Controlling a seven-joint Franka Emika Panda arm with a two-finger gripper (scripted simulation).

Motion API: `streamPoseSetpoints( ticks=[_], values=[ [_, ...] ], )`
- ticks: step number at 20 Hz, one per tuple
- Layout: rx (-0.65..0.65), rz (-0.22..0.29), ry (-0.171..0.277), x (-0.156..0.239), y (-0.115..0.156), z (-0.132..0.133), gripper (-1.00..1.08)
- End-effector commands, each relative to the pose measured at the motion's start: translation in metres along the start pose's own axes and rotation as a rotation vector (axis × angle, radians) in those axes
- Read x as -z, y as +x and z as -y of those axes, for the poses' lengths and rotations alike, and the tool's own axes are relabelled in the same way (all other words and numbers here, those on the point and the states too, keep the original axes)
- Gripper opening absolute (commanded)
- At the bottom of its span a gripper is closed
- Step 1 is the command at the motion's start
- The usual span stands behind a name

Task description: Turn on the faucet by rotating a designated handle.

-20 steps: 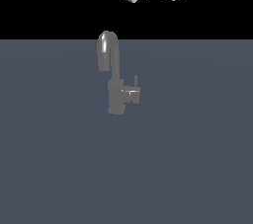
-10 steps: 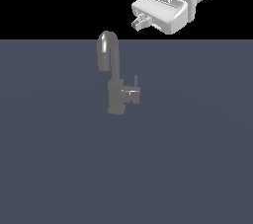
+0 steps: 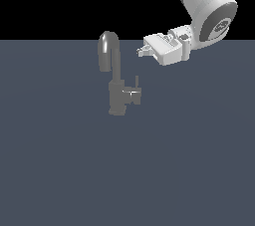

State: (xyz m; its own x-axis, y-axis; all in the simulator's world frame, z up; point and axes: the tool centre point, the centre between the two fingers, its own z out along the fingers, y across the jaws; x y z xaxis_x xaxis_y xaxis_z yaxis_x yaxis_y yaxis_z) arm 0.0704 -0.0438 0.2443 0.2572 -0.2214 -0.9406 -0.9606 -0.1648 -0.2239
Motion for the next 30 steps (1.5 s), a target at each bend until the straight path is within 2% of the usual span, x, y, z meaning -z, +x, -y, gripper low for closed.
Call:
streamPoseSetpoints(
  ticks=[1,8,14,19,30],
  values=[
    [-0.059,0.051,0.06,-0.003,0.023,0.002,-1.0],
    [-0.188,0.161,0.191,-0.015,0.071,0.0,-1.0],
    [-0.252,0.217,0.256,-0.025,0.095,-0.002,-1.0],
    [-0.271,0.234,0.277,-0.028,0.102,-0.003,-1.0],
    [-0.263,0.228,0.269,-0.028,0.098,-0.004,-1.0]
  ],
)
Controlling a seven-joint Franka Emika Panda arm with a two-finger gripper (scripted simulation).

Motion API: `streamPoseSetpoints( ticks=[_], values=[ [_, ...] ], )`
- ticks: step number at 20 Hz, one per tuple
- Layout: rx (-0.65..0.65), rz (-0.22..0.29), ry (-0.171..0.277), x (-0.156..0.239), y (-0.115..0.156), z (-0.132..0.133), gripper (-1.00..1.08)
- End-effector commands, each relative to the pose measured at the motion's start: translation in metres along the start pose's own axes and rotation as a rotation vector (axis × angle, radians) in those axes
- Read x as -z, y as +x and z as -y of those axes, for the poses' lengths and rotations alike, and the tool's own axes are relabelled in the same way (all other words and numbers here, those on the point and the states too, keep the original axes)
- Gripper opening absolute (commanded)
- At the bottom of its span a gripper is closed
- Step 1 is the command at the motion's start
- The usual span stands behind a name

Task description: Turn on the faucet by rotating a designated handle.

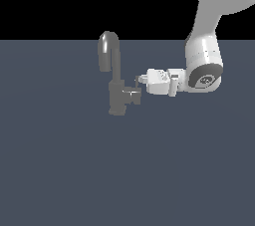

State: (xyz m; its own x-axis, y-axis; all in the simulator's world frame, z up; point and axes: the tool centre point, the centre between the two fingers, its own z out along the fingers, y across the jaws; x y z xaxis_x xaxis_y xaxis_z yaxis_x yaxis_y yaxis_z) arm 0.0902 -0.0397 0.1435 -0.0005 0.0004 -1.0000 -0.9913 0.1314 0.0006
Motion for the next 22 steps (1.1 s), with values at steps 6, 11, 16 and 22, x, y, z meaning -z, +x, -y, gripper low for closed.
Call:
streamPoseSetpoints(
  ticks=[6,11,16,22],
  values=[
    [0.0,0.0,0.0,0.0,-0.004,-0.016,-1.0],
    [0.0,0.0,0.0,0.0,-0.007,-0.029,-1.0],
    [0.0,0.0,0.0,0.0,-0.01,-0.043,-1.0],
    [0.009,-0.003,0.005,0.0,-0.01,-0.048,-1.0]
  ],
)
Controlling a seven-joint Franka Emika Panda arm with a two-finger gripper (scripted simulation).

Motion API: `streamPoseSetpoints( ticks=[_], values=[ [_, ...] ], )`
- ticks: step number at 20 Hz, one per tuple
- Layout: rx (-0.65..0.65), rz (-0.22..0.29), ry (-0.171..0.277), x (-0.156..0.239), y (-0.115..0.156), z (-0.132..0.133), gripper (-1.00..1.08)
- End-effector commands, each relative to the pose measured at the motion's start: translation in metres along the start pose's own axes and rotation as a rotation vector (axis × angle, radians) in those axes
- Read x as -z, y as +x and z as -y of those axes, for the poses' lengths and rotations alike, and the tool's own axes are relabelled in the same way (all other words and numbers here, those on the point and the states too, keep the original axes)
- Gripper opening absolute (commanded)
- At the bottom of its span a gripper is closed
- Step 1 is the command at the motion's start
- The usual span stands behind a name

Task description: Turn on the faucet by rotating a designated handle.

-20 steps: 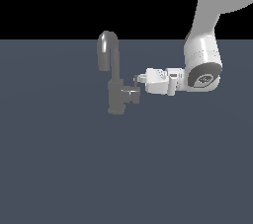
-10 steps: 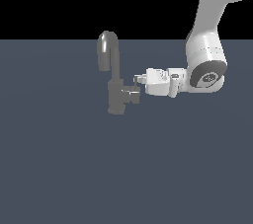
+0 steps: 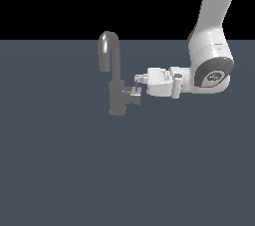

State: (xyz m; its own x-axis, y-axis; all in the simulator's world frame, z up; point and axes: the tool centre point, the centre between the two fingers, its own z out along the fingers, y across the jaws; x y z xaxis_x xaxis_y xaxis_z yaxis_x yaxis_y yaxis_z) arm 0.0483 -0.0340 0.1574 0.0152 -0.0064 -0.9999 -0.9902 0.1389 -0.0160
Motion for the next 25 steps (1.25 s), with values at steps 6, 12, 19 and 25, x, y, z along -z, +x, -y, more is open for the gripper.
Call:
streamPoseSetpoints(
  ticks=[6,12,19,25],
  values=[
    [-0.011,0.003,-0.005,0.0,0.016,-0.029,-1.0],
    [-0.016,0.004,-0.008,0.001,0.028,-0.053,-1.0],
    [0.002,0.004,-0.006,0.0,0.046,-0.052,-1.0],
    [-0.015,0.004,-0.008,0.0,0.08,-0.067,-1.0]
  ],
)
